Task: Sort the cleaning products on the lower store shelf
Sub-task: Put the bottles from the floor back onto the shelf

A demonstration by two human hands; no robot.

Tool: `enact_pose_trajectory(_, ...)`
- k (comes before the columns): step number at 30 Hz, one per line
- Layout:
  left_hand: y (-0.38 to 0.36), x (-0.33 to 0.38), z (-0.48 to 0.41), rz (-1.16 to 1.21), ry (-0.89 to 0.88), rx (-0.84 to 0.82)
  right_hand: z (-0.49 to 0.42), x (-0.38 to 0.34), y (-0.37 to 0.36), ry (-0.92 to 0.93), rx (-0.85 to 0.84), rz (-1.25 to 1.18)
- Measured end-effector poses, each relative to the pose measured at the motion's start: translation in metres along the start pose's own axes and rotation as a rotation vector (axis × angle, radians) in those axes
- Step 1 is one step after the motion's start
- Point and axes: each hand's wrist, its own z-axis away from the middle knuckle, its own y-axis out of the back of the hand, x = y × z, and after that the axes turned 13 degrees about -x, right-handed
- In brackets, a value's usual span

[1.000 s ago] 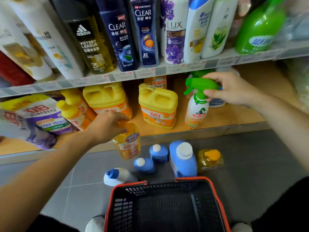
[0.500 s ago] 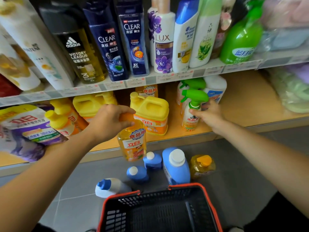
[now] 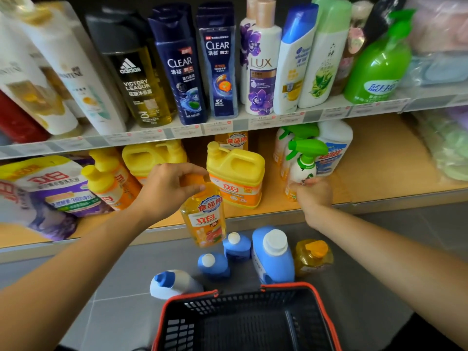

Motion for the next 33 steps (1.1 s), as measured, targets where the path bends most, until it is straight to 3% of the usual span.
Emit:
enact_pose_trajectory(3, 0.005, -0.005, 0.002, 0.028, 0.004, 0.058, 0.015, -0.030, -0.020, 0.421, -0.202, 0.240)
enact_pose_trajectory(5, 0.008, -0.007, 0.002, 0.033, 0.003, 0.076, 0.013, -0.053, -0.031, 0.582, -0.290, 0.454)
enact_pose_trajectory(9, 0.010, -0.010, -0.004, 0.040, 0.014, 0.092, 0.010, -0.065, -0.044, 0.572, -0.472, 0.604)
enact_pose_trajectory(11, 0.010, -0.012, -0.009, 0.040, 0.022, 0.118, 0.007, -0.062, -0.041, 0.616, -0.472, 0.614)
enact_pose_trajectory(17, 0.004, -0.016, -0.023, 0.056, 0.041, 0.177, 0.013, -0.046, -0.017, 0.592, -0.246, 0.691)
enact_pose_trajectory(23, -0.005, -0.024, -0.033, 0.107, 0.027, 0.132, 0.022, -0.040, -0.003, 0.501, -0.002, 0.765)
enact_pose_trajectory(25, -0.008, -0.030, -0.034, 0.066, 0.039, 0.141, 0.031, -0.040, -0.007, 0.558, 0.070, 0.761)
enact_pose_trajectory(28, -0.019, -0.035, -0.030, -0.017, 0.008, 0.148, 0.049, -0.037, -0.022, 0.824, 0.171, 0.695)
enact_pose_trajectory(30, -0.024, -0.037, -0.027, -0.073, -0.020, 0.156, 0.057, -0.030, -0.038, 0.914, 0.039, 0.597)
enact_pose_trajectory(33, -0.027, -0.043, -0.022, -0.097, -0.013, 0.227, 0.051, -0.017, -0.065, 0.759, -0.249, 0.457)
